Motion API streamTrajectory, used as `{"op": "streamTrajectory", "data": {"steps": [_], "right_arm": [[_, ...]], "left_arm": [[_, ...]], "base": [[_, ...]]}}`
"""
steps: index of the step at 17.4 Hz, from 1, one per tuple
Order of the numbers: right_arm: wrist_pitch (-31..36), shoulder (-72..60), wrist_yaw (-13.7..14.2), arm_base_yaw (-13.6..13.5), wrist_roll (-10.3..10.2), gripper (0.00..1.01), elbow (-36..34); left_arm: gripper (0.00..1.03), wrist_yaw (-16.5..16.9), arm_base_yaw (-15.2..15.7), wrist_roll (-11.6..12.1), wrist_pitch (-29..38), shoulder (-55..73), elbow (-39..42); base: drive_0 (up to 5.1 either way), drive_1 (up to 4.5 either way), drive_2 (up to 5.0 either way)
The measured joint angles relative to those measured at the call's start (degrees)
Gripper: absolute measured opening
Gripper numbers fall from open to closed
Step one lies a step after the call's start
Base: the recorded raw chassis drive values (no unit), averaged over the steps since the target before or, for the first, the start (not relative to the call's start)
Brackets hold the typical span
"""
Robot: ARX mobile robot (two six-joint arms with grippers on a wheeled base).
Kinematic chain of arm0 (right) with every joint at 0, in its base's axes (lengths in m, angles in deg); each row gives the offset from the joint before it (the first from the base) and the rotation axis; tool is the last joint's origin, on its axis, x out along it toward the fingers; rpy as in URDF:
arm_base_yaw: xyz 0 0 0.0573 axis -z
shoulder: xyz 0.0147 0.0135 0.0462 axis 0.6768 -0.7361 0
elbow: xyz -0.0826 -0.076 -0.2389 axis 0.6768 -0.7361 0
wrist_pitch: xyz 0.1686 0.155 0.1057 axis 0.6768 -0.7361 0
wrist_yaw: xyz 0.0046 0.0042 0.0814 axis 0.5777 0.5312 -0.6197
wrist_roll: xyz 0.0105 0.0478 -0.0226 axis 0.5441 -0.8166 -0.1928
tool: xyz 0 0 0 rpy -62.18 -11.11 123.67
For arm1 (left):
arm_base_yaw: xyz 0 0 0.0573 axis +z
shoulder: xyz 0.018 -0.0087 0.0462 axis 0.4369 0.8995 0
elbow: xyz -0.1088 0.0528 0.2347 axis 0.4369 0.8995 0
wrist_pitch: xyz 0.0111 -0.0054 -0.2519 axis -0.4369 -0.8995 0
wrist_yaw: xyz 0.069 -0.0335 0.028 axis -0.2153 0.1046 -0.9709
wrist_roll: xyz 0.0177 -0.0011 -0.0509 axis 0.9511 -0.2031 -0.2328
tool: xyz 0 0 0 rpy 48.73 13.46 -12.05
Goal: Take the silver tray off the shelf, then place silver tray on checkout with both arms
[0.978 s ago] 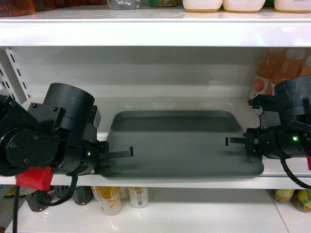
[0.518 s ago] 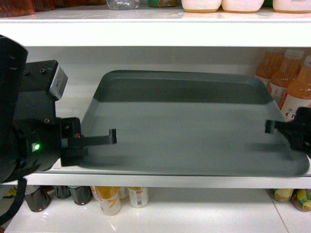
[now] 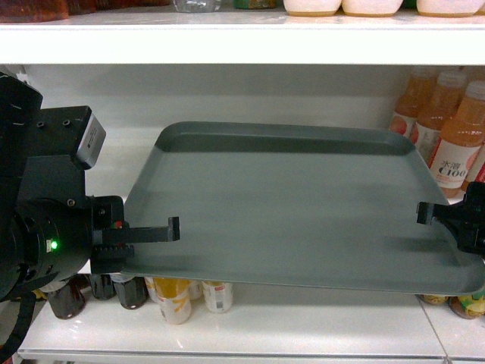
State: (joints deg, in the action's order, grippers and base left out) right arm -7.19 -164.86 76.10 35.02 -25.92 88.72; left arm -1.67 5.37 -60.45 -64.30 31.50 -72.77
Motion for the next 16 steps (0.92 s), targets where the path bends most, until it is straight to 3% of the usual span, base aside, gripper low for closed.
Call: {"op": "streamTrajectory", "data": {"steps": [16], "right_arm": [[-0.07, 0.00, 0.02, -0.26, -0.07, 0.03, 0.00]], "left_arm": [[0.03, -0.31, 0.15, 0.02, -0.13, 0.00, 0.00]], "base": [[0.0, -4.29, 4.4]]}}
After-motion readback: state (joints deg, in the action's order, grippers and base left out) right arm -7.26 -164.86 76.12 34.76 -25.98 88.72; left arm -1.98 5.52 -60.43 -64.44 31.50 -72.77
